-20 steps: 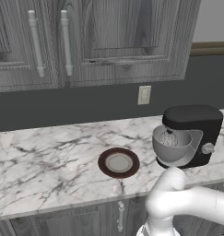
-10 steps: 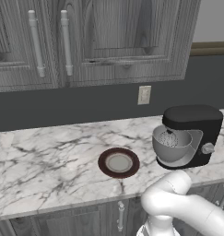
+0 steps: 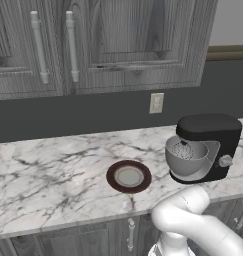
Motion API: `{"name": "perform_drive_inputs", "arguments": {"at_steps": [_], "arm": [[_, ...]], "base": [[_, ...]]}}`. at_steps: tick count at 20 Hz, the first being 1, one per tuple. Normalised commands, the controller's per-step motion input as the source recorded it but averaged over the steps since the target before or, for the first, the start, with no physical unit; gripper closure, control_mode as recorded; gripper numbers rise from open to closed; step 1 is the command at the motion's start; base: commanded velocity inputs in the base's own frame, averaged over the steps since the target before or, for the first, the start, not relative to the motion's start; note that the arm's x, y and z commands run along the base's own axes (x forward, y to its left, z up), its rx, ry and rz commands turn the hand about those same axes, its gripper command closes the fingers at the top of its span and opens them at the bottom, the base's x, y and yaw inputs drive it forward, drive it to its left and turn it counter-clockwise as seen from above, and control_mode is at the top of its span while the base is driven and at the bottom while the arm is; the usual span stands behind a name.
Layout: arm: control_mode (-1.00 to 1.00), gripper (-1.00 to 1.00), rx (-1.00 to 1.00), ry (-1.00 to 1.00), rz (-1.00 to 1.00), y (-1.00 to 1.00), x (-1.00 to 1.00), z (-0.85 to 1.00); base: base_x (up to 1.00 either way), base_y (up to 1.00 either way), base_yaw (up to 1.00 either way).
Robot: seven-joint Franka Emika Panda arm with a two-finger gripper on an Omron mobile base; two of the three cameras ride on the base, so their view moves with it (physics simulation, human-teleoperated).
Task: Add butter and sugar cubes to the stand mixer bowl and then turn on the stand mixer to begin making frosting.
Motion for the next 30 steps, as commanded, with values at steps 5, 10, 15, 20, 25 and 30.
{"name": "perform_drive_inputs", "arguments": {"at_steps": [5,10,15,20,25,30], "arm": [[-1.00,-1.00,-0.23,-0.43,0.26,0.03,-0.23,-0.12],[-1.00,-1.00,-0.20,-0.47,0.28,0.06,-0.05,-0.29],[-1.00,-1.00,-0.27,-0.39,0.26,0.21,0.00,-0.40],[-1.00,-1.00,-0.35,-0.51,0.20,0.21,-0.13,-0.37],[-1.00,-1.00,-0.39,-0.59,0.09,0.18,-0.26,-0.29],[-1.00,-1.00,-0.31,-0.49,0.01,0.14,-0.05,-0.32]], "base": [[0.00,0.00,0.00],[0.00,0.00,0.00],[0.00,0.00,0.00],[0.00,0.00,0.00],[0.00,0.00,0.00],[0.00,0.00,0.00]]}}
